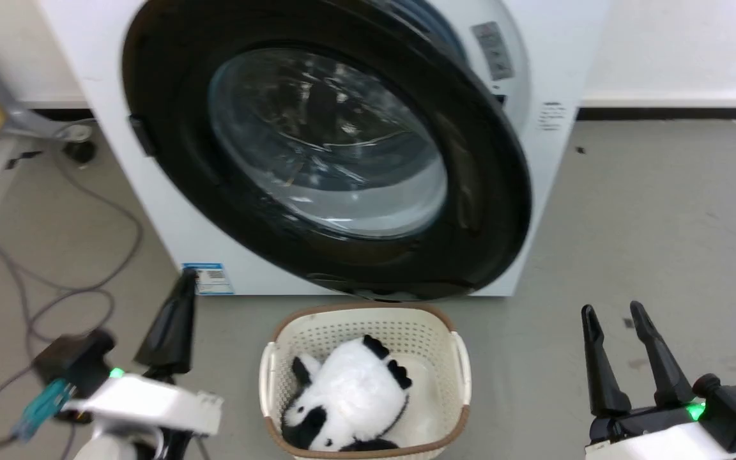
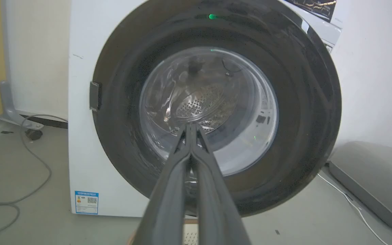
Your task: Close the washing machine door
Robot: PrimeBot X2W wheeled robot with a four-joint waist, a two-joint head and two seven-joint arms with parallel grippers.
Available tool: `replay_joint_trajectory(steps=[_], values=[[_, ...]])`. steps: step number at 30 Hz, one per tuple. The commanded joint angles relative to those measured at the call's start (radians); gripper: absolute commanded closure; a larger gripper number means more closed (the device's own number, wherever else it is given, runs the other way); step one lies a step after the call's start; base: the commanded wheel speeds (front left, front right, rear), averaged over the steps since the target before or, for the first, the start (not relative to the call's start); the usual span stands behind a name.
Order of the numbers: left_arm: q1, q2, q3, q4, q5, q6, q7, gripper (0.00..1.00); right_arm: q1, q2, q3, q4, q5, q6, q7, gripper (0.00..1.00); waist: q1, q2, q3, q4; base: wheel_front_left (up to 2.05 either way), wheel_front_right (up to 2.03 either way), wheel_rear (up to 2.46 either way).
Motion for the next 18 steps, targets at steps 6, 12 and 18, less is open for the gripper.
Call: replay_joint_trajectory(steps=[6,12,18], values=[[0.160,-0.113,0.154,-0.089,0.222,-0.019,-0.004,0.55,0.013,-0.004,0.013,-0.003,-0.005,0.001,-0.004,0.00,0.0000,0.0000,-0.019,0.057,0.00,0.00,0.00],[0.235,-0.179,0.150,-0.071,0.375,-0.061,-0.004,0.00,0.017,-0.006,0.020,0.000,-0.006,0.001,-0.004,0.00,0.0000,0.0000,-0.020,0.074,0.00,0.00,0.00],[0.233,-0.208,0.157,-0.061,0.446,-0.091,-0.004,0.00,0.013,-0.009,0.023,-0.003,-0.005,0.001,-0.004,0.00,0.0000,0.0000,-0.009,0.077,0.00,0.00,0.00]])
